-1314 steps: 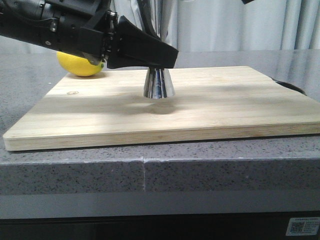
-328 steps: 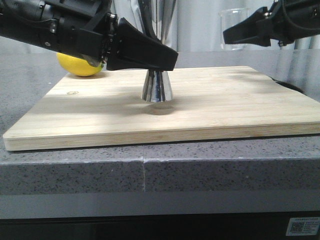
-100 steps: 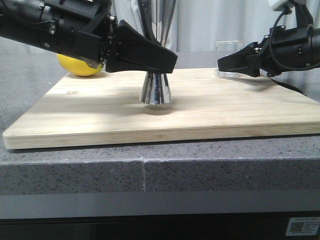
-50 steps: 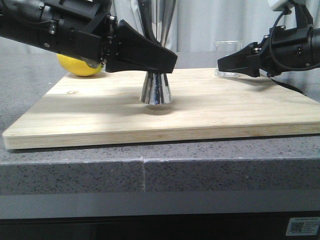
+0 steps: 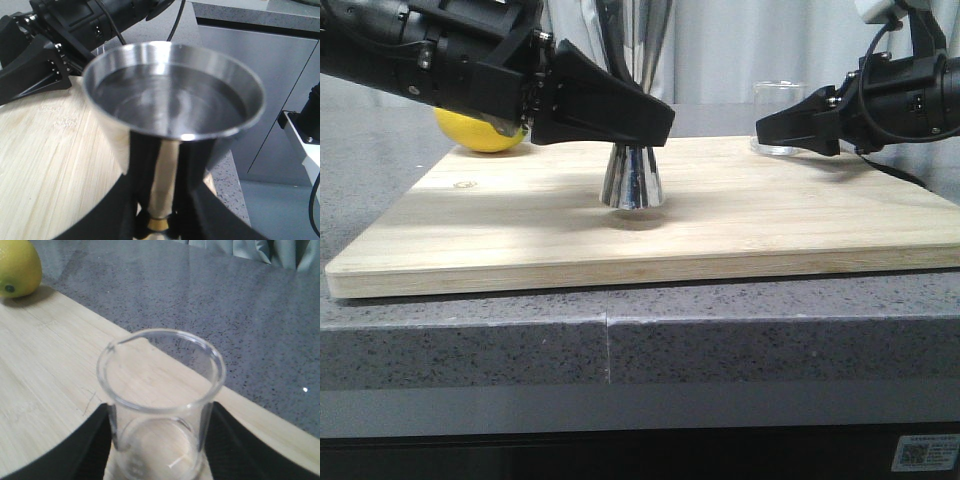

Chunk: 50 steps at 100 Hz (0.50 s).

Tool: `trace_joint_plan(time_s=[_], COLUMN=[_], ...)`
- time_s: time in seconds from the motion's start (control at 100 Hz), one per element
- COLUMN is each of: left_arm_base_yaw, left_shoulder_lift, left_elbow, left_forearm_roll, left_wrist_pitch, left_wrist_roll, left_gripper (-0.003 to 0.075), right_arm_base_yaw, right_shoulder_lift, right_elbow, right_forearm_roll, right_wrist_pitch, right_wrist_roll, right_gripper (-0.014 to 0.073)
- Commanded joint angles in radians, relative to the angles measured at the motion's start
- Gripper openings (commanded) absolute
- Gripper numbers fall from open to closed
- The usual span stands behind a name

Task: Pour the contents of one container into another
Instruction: 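Lower the beaker onto the board's far corner with the right gripper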

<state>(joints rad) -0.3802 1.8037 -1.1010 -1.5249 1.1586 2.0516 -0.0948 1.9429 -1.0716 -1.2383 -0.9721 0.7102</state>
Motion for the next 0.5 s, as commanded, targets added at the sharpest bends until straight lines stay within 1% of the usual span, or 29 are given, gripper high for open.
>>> trace_joint_plan(time_s=[0.0,0.09,0.33,0.49], left_arm_base_yaw=[-0.009,-0.009,-0.009,-0.009], left_shoulder_lift=[-0.055,-0.055,-0.055,-0.055], left_elbow=[-0.032,-0.032,-0.032,-0.032], left_forearm_roll=[-0.071,-0.071,-0.071,-0.071], left_wrist_pitch=[0.091,0.091,0.091,0.091], left_wrist_roll=[-0.008,-0.008,-0.008,-0.008], left_gripper=[-0.0012,-0.0012,-0.0012,-0.0012], right_arm_base_yaw=[-0.006,-0.006,-0.006,-0.006], right_shoulder_lift=[-0.03,-0.03,-0.03,-0.03], right_elbow=[-0.017,-0.017,-0.017,-0.017], right_forearm_roll=[0.005,0.005,0.009,0.019], right_wrist_pitch=[0.021,0.021,0.021,0.017], right_wrist_roll=[-0.004,-0.004,-0.004,-0.004], right_gripper=[0.0334,0.0349,0.0442,0.0454])
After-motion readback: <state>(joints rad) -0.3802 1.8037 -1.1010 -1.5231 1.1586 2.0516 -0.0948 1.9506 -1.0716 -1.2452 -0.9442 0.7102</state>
